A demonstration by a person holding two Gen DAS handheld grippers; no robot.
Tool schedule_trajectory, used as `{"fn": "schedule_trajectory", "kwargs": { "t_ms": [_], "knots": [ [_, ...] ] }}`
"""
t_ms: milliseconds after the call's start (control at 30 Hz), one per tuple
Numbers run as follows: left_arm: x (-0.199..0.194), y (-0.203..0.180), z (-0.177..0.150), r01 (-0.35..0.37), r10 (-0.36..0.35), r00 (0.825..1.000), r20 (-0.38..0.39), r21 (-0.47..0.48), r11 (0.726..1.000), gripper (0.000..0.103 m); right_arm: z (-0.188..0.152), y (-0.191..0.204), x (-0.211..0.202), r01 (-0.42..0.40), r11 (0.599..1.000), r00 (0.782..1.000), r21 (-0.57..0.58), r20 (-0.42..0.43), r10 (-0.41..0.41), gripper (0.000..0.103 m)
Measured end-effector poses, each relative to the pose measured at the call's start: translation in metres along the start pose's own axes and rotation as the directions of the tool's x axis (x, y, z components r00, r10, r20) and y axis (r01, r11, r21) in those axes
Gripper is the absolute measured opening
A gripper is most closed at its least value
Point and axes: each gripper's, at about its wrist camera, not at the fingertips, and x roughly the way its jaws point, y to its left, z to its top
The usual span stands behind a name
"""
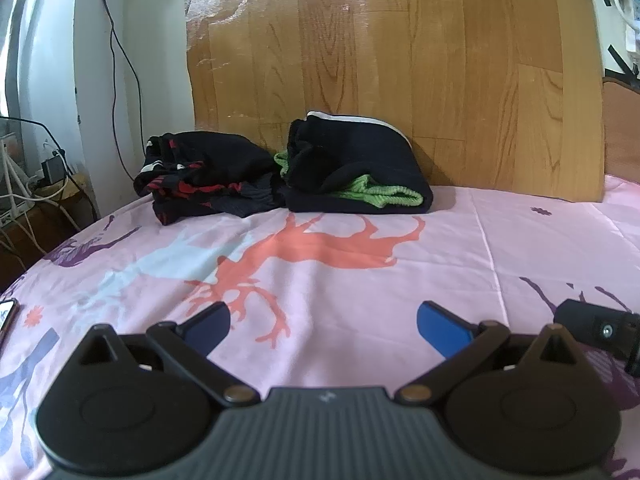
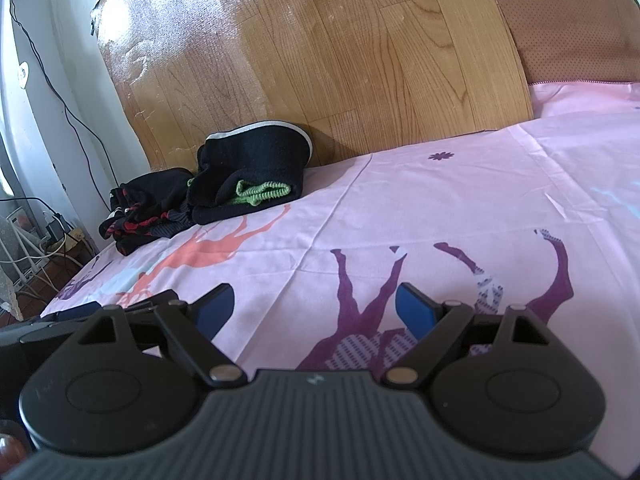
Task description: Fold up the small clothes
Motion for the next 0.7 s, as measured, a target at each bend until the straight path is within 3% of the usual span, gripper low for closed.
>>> {"fn": "schedule_trajectory", "kwargs": {
  "t_ms": [700],
  "knots": [
    [-0.0016, -0.0007, -0.0004, -0.020, 0.020, 1.000, 0.019, 0.006, 1.000, 0.103, -0.0008, 0.0003, -0.0001, -0.001, 1.000, 1.000, 0.004, 0.000, 0.001, 0.090]
  ]
}}
